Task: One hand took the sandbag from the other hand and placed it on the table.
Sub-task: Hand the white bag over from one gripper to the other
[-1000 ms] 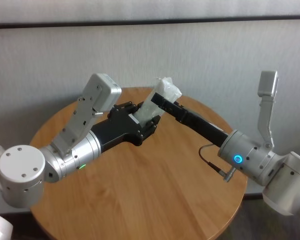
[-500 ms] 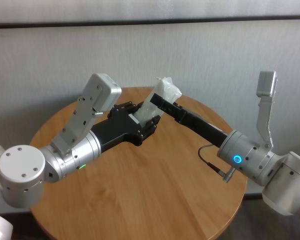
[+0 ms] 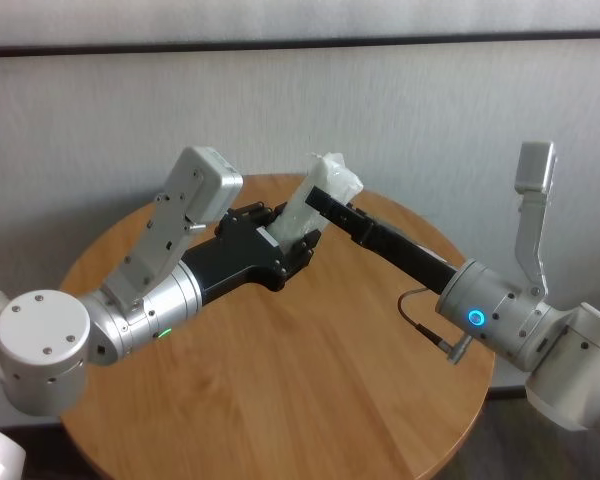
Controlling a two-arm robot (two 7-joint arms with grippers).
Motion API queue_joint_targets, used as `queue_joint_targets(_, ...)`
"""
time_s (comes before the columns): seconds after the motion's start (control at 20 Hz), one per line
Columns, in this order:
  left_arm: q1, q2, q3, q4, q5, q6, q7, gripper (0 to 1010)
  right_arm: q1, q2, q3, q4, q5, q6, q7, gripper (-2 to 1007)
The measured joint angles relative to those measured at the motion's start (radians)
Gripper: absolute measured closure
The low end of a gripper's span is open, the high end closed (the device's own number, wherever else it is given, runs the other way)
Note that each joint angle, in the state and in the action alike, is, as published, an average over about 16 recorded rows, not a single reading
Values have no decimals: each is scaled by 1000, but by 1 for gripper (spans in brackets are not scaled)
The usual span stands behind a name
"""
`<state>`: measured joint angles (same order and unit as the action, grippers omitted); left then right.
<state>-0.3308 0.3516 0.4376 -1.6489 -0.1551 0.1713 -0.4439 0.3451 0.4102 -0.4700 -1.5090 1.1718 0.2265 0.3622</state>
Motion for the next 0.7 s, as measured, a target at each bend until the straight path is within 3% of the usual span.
queue_joint_targets(0.35,0,0,0,0,0,0,0,526,-1,0,1,-1,-1,0,0,462)
queue_joint_targets(0.7,0,0,0,0,0,0,0,526,-1,0,2,-1,-1,0,0,509)
